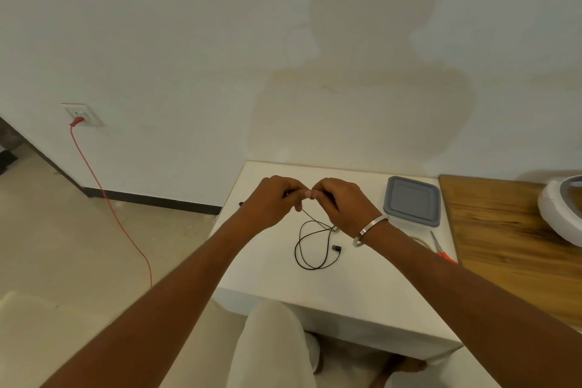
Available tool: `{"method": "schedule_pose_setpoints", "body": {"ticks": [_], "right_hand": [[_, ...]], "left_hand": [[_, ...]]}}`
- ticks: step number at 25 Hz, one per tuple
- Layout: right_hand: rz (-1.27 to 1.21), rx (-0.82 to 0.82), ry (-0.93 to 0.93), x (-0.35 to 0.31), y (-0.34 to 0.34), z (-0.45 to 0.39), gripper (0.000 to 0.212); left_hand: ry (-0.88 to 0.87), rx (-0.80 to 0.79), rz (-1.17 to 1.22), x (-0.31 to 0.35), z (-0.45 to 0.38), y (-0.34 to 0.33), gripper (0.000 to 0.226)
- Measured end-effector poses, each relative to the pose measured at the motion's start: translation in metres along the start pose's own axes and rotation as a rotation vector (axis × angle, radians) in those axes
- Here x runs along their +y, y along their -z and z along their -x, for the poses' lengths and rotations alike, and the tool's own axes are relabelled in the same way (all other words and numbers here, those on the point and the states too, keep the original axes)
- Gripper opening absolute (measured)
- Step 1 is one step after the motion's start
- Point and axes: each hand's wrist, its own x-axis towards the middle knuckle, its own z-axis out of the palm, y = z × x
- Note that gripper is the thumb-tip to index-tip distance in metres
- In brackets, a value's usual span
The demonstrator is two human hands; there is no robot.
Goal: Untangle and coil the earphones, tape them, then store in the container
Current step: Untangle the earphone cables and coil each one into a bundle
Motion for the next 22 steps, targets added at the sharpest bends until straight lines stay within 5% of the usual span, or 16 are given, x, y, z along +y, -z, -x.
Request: {"method": "schedule_pose_setpoints", "body": {"ticks": [4, 11, 22], "right_hand": [[0.057, -0.061, -0.038, 0.012, 0.012, 0.002, 0.02], [0.252, -0.109, -0.171, 0.058, 0.044, 0.021, 0.023], [0.126, -0.077, -0.099, 0.04, 0.04, 0.013, 0.018]], "left_hand": [[-0.028, 0.156, -0.026, -0.012, 0.005, 0.008, 0.02], [0.181, 0.436, -0.038, -0.068, 0.009, 0.035, 0.022], [0.437, -0.007, -0.206, -0.091, 0.007, -0.017, 0.025]]}}
